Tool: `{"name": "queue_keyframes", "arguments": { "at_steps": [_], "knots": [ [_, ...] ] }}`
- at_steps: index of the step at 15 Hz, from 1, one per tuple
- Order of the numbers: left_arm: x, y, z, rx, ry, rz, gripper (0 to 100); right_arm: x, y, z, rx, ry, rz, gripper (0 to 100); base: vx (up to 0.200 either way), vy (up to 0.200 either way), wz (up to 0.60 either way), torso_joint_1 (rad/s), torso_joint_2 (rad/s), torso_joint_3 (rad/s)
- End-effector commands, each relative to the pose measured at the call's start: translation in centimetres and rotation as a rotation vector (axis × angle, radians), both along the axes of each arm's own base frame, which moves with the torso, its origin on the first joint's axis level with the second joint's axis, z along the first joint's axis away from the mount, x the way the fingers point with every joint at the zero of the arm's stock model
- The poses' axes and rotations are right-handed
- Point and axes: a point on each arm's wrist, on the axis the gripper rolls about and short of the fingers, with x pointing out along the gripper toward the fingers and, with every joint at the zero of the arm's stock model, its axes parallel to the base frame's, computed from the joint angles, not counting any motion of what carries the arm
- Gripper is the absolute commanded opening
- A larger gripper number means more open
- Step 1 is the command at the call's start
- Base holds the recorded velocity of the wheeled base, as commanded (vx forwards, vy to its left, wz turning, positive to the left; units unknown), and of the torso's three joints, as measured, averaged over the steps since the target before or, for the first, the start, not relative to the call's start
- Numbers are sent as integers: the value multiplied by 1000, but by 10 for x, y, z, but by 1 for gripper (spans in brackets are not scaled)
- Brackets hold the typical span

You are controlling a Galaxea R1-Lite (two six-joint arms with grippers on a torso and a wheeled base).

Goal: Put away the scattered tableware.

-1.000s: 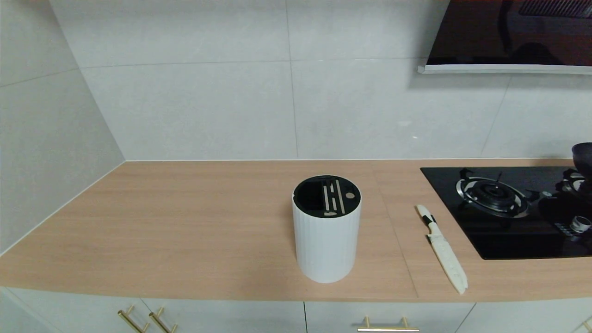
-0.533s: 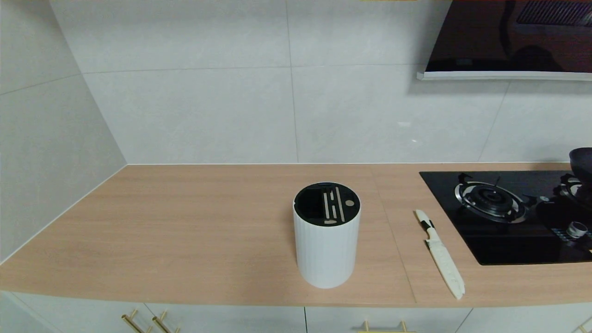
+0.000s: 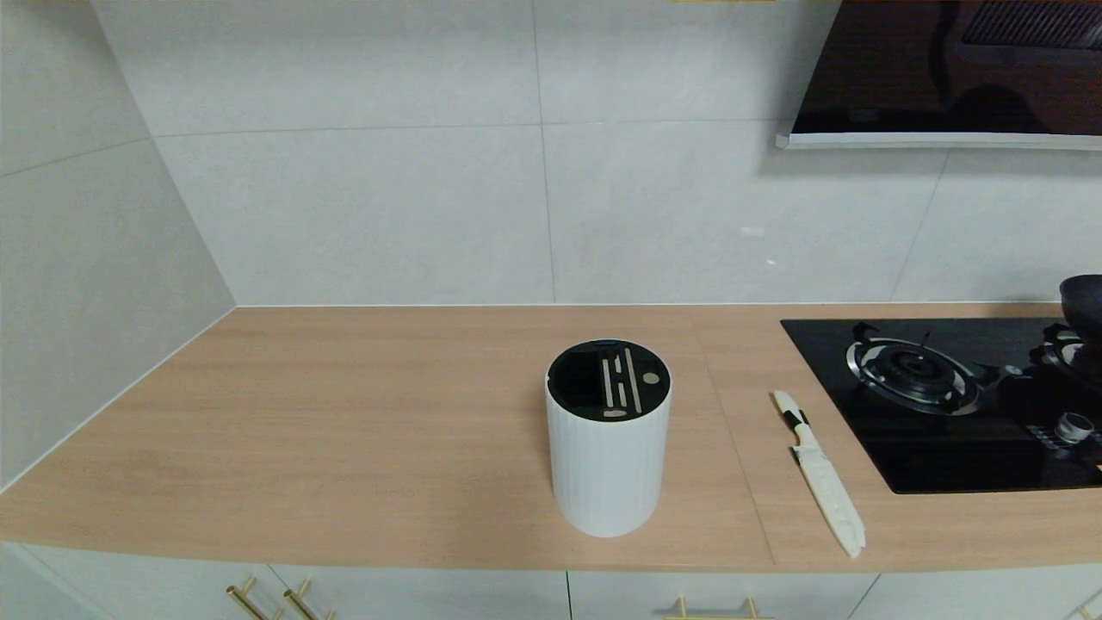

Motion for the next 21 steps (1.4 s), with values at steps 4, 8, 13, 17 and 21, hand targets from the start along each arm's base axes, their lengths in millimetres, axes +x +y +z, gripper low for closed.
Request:
{"name": "queue_keyframes", "arguments": {
  "at_steps": [4,8,13,17,21],
  "knots": [
    [0,0,0,-1,0,1,100,-9,0,53,10,-74,66,100,0,0,0,0,0,0],
    [0,0,0,0,0,1,100,40,2,88,5,193,111,100,0,0,0,0,0,0],
    [0,0,0,0,0,1,100,149,14,83,4,588,181,100,0,0,0,0,0,0],
    [0,0,0,-1,0,1,100,214,32,43,-20,718,223,100,0,0,0,0,0,0],
    [0,0,0,-1,0,1,100,262,52,-3,-98,728,147,100,0,0,0,0,0,0]
  ]
}}
